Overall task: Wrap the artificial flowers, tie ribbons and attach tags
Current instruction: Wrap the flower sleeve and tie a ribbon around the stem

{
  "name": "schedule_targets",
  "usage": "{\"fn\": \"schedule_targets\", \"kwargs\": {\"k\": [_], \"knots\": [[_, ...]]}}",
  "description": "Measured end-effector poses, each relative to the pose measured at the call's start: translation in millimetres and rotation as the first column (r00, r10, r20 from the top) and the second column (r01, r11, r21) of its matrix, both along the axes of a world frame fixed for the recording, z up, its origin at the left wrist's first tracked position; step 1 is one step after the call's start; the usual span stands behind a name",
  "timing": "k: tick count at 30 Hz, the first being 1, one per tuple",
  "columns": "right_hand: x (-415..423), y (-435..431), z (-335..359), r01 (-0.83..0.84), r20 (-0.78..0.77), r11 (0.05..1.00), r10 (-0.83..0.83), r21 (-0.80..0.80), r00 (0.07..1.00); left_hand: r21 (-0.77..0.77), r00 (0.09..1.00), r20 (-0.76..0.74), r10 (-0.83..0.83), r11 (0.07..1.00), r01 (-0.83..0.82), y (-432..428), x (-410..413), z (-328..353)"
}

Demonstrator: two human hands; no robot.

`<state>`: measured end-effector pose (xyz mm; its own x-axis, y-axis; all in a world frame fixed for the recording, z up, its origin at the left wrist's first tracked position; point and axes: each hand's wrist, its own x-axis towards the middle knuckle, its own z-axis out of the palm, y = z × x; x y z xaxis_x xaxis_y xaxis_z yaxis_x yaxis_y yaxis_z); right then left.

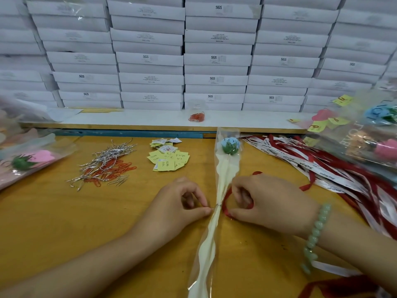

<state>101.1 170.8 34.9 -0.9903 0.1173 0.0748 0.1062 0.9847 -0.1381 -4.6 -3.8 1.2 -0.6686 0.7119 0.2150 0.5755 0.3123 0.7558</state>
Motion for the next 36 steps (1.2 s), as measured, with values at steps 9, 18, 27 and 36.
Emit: {"fn": "schedule_targets", "kwargs": {"k": [9, 18, 27, 36], "knots": [[-6.7, 2.9, -16.4, -0.19, -0.135, 0.96, 0.165, -0.203, 0.977, 0.05, 0.999, 0.021, -0.03, 0.998, 0.029, 0.0, -1.6, -1.7], [-7.3, 5.8, -29.2, -0.283, -0.237, 0.887, 0.206, -0.366, 0.95, 0.012, 0.997, -0.024, -0.074, 0.997, 0.074, 2.4, -1.2, -4.2], [-5.1, 6.3, -30.6, -0.138, -0.361, 0.922, -0.003, -0.363, 0.933, 0.178, 0.996, 0.088, 0.023, 0.983, -0.038, 4.2, -7.8, -7.7], [-3.7, 3.6, -29.6, -0.249, -0.452, 0.904, 0.071, -0.348, 0.889, 0.196, 0.995, 0.053, 0.086, 0.976, -0.095, 3.6, -5.3, -7.1]]}}
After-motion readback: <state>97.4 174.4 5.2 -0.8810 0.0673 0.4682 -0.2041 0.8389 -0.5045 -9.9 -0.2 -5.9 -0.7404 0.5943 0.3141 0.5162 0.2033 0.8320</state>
